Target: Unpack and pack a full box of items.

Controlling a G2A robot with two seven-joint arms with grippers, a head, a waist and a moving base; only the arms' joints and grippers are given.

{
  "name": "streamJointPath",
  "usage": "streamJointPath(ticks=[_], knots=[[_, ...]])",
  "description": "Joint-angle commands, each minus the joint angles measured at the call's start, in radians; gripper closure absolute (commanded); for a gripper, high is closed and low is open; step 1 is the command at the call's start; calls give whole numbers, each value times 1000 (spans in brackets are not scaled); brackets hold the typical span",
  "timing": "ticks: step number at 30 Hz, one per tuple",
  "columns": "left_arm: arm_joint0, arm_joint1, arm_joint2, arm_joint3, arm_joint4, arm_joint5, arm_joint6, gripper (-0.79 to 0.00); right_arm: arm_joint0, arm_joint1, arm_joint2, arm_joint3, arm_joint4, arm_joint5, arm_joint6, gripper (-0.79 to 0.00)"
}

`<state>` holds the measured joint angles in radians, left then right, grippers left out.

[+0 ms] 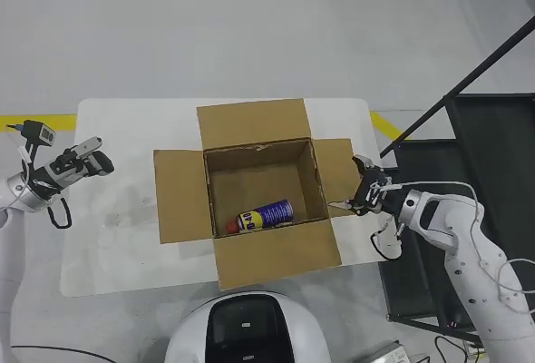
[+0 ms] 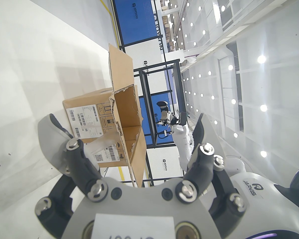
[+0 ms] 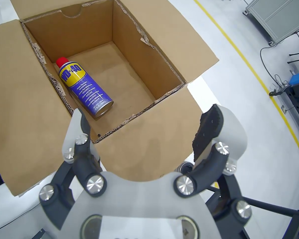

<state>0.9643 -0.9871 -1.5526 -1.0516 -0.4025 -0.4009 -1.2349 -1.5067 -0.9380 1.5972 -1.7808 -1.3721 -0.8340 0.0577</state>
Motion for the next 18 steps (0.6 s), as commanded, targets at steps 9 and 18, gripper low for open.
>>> streamJointPath(ticks=[9, 18], knots=[[0, 0, 0, 0, 0, 0, 0, -785, -3, -1, 3, 18, 13, 14, 5, -785], [0, 0, 0, 0, 0, 0, 0, -785, 43, 6, 99, 250, 198, 84, 231, -785]])
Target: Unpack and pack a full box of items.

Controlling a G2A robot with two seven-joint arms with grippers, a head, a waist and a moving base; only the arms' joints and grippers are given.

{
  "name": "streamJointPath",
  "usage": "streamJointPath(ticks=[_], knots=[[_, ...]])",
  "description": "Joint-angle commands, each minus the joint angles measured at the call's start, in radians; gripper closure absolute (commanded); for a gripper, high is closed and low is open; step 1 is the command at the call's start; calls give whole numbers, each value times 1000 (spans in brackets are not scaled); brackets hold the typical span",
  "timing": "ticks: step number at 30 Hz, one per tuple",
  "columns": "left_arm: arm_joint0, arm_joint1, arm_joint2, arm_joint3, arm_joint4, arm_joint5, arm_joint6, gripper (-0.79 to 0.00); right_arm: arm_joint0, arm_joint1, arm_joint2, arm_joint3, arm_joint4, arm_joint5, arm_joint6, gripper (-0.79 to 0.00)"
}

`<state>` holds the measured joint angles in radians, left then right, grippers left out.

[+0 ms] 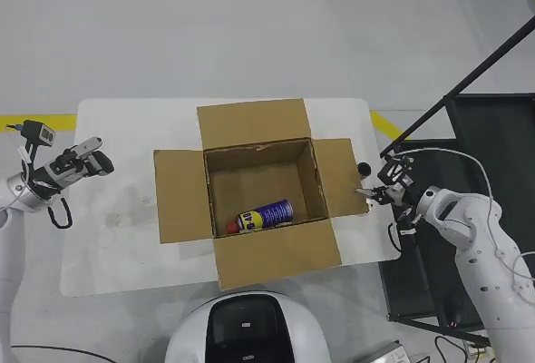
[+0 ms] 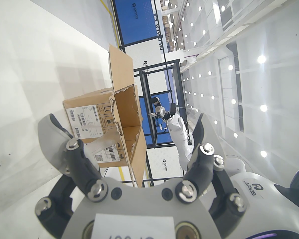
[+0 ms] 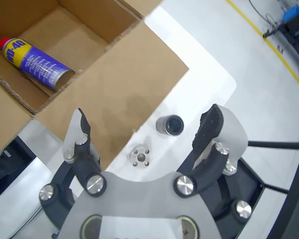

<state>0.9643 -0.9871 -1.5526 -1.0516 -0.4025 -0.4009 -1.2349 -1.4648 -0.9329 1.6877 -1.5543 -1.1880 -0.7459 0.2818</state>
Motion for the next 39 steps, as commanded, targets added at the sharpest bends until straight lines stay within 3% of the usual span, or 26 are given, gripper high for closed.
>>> streamJointPath(ticks=[1, 7, 19, 39], knots=[[0, 0, 0, 0, 0, 0, 0, -785, 1, 2, 14, 51, 38, -13, 8, -785], [0, 0, 0, 0, 0, 0, 0, -785, 10, 5, 23, 184, 127, -42, 59, -785], [0, 0, 0, 0, 0, 0, 0, -785, 54, -9, -136, 305, 6, -23, 43, -785], [0, 0, 0, 0, 0, 0, 0, -785, 287, -48, -316, 625, -19, 5, -10, -785]])
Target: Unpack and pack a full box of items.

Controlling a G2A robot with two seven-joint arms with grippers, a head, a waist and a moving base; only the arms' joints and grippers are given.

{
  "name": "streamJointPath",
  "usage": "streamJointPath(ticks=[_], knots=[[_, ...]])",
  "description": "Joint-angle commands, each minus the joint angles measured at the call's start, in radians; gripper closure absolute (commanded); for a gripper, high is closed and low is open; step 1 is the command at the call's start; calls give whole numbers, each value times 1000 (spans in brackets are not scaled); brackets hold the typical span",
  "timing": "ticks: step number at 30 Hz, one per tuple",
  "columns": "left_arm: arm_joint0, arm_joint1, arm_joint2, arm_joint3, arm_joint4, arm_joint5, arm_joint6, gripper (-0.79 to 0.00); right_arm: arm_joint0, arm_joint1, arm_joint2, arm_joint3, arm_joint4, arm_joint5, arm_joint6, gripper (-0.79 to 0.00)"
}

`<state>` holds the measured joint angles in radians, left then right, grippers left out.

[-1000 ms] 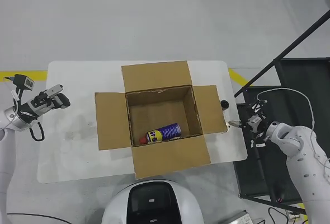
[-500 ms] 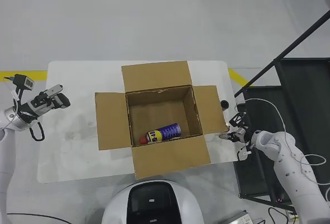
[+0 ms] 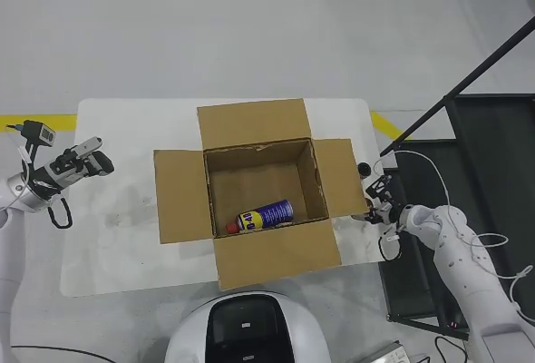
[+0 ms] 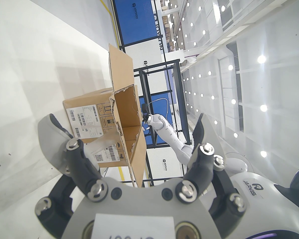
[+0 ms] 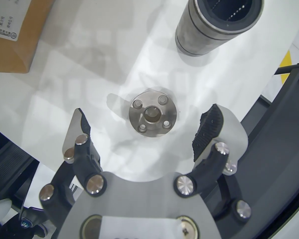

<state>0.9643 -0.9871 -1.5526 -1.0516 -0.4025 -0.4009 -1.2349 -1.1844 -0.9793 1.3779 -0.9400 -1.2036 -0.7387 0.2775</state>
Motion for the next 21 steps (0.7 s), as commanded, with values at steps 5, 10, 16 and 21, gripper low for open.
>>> streamJointPath(ticks=[5, 10, 16, 21], knots=[[0, 0, 0, 0, 0, 0, 0, -785, 23, -6, -31, 36, -20, 1, -26, -785], [0, 0, 0, 0, 0, 0, 0, -785, 40, -9, -46, 62, -26, 8, -36, -511], [0, 0, 0, 0, 0, 0, 0, -785, 56, -12, -62, 88, -47, 30, -50, -326], [0, 0, 0, 0, 0, 0, 0, -785, 58, -13, -78, 88, -95, 68, -68, -117]])
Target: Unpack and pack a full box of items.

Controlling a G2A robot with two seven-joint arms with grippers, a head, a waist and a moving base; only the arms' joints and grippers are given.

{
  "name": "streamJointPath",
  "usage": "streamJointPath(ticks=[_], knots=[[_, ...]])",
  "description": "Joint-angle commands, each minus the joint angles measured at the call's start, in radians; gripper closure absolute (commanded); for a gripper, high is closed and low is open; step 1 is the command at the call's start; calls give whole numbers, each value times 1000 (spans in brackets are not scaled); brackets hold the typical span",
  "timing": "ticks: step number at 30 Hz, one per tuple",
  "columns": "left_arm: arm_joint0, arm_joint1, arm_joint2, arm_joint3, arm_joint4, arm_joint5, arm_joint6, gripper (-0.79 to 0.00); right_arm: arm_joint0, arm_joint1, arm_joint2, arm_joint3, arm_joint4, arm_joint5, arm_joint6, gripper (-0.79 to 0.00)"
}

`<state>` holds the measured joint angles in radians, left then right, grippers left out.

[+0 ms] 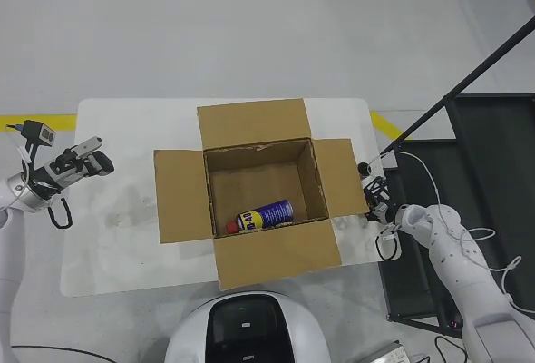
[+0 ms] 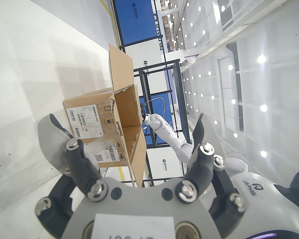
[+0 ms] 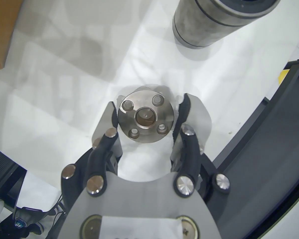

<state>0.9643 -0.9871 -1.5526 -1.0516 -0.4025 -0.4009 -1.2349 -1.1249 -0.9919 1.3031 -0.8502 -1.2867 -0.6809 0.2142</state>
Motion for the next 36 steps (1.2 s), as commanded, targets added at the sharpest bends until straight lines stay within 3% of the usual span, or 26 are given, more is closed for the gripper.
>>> streamJointPath(ticks=[1, 2, 3, 14, 21, 25, 31, 36], knots=[[0, 0, 0, 0, 0, 0, 0, -785, -3, 0, -5, -2, -15, 13, -12, -83], [0, 0, 0, 0, 0, 0, 0, -785, -4, 0, -5, -3, -15, 14, -18, -15], [0, 0, 0, 0, 0, 0, 0, -785, -6, 1, -2, -7, -18, 16, -29, 0], [0, 0, 0, 0, 0, 0, 0, -785, -79, 50, 144, -126, -13, -12, -45, 0], [0, 0, 0, 0, 0, 0, 0, -785, -198, 92, 328, -372, 40, -11, 23, 0], [0, 0, 0, 0, 0, 0, 0, -785, -243, 98, 377, -533, 90, -1, 77, 0], [0, 0, 0, 0, 0, 0, 0, -785, -229, 94, 339, -736, 149, -15, 145, 0], [0, 0, 0, 0, 0, 0, 0, -785, -162, 82, 208, -847, 156, -24, 209, 0]])
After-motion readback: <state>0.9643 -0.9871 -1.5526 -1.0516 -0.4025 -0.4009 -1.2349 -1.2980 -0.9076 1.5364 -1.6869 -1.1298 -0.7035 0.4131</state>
